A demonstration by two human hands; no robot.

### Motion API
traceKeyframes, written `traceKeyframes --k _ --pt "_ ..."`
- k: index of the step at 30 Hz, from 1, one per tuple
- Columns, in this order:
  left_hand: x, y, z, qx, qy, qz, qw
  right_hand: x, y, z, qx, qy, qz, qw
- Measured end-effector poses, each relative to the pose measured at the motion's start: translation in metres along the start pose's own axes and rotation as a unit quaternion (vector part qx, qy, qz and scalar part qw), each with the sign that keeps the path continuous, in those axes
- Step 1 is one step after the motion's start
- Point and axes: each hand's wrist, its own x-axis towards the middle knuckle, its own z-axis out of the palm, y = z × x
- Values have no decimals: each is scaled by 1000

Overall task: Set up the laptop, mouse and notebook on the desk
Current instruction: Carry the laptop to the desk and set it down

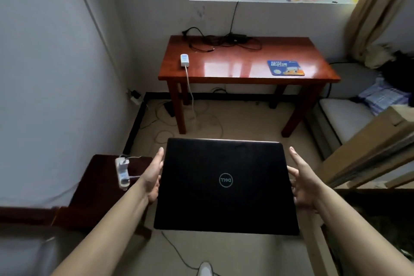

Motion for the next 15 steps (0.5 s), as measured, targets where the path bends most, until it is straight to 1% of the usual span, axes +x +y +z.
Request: traceKeyframes --k 2,5,10,12,15 --pt "36 42 20 37 -9 -2 999 19 -35 -11 21 8 7 1000" --pt "84 95 48 52 -27 -7 998 47 -85 -27 47 26 -6 999" --pt "165 158 92 72 -10 -10 997 109 -161 -49 92 11 -20 996" --pt "209 191 115 72 -11 -5 997 149 -204 -62 105 8 -15 994" --pt "261 244 150 73 23 -3 997 199 -272 -77 122 -9 -17 992"
